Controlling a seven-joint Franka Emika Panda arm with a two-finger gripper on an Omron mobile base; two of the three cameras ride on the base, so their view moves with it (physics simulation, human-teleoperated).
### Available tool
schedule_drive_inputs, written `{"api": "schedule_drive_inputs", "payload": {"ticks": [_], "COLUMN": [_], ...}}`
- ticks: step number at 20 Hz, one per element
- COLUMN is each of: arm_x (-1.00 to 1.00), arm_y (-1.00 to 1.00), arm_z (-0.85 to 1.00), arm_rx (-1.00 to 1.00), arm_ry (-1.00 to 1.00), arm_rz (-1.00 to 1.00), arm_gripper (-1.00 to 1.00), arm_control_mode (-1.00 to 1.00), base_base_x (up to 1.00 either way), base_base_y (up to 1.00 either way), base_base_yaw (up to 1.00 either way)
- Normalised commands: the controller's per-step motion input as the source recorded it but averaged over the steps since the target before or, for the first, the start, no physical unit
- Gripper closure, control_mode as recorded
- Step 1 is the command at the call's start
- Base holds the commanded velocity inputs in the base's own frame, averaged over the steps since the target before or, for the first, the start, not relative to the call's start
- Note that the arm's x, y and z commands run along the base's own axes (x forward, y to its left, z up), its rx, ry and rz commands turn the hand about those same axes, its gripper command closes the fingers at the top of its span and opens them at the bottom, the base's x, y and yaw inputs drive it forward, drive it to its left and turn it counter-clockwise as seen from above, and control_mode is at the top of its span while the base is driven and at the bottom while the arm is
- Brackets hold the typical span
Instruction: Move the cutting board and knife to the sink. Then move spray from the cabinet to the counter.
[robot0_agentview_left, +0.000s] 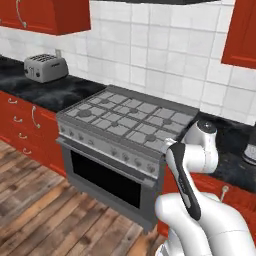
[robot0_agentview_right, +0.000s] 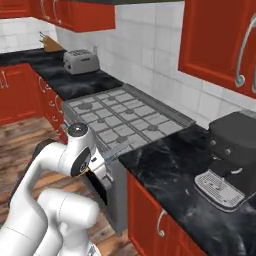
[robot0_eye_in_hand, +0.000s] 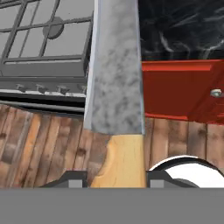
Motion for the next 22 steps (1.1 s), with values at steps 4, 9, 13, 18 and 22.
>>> {"api": "schedule_drive_inputs", "payload": {"ticks": [4, 9, 13, 18, 22], "arm_x": [0.00, 0.00, 0.00, 0.00, 0.00], "arm_y": [0.00, 0.00, 0.00, 0.00, 0.00], "arm_z": [0.00, 0.00, 0.00, 0.00, 0.00], "arm_rx": [0.00, 0.00, 0.00, 0.00, 0.00], "arm_ry": [0.00, 0.00, 0.00, 0.00, 0.00], "arm_rz": [0.00, 0.00, 0.00, 0.00, 0.00], "arm_gripper": [1.00, 1.00, 1.00, 1.00, 1.00], "arm_control_mode": [1.00, 1.00, 1.00, 1.00, 1.00], "base_base_x": [-0.01, 0.03, 0.34, 0.79, 0.86], "base_base_y": [0.00, 0.00, 0.00, 0.00, 0.00], "base_base_yaw": [1.00, 0.98, 0.70, 0.13, 0.08]}}
